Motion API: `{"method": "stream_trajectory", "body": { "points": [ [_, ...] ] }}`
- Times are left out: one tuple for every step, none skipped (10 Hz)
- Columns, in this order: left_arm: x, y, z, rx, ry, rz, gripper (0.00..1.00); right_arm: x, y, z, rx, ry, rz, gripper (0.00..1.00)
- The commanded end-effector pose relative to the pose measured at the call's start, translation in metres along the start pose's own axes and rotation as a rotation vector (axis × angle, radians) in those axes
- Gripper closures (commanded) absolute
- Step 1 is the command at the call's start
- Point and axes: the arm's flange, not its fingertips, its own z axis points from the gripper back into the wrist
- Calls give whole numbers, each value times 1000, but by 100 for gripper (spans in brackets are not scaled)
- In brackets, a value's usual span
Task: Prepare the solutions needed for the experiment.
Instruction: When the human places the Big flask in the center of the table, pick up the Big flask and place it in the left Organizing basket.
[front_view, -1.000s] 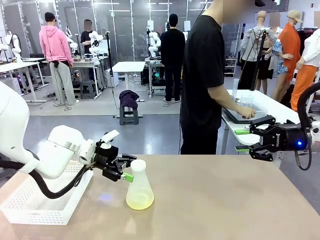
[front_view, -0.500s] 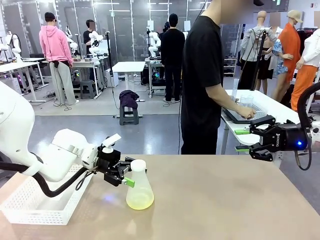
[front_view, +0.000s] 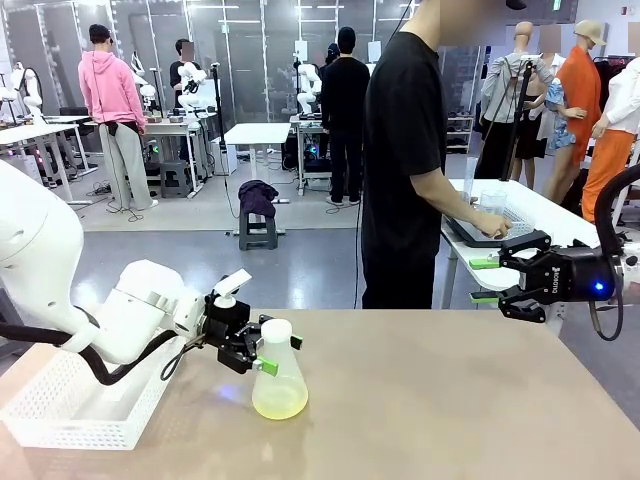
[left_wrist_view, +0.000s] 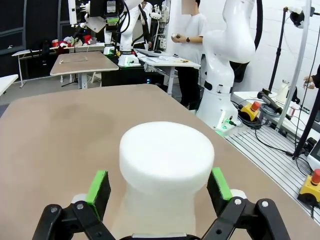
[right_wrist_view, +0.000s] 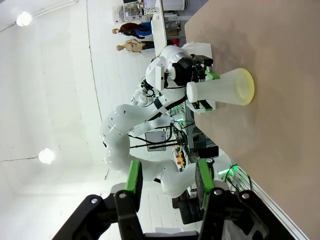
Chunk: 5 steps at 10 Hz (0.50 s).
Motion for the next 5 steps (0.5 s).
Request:
{"method": "stream_trajectory", "body": {
  "points": [
    [-5,6,-4,-22,-20,-15,0,0,0,0,4,3,0,45],
    [-5,7,-4,-18,-28,-19,0,0,0,0,4,3,0,45],
    [-5,6,-2,-13,-41,-39,0,0,0,0,4,3,0,45],
    [-6,5,-2,-9,-38,-40,18,0,0,0,4,3,0,45],
    [-6,4,-2,-12,-46,-33,19,0,0,0,4,3,0,45]
  ]
}}
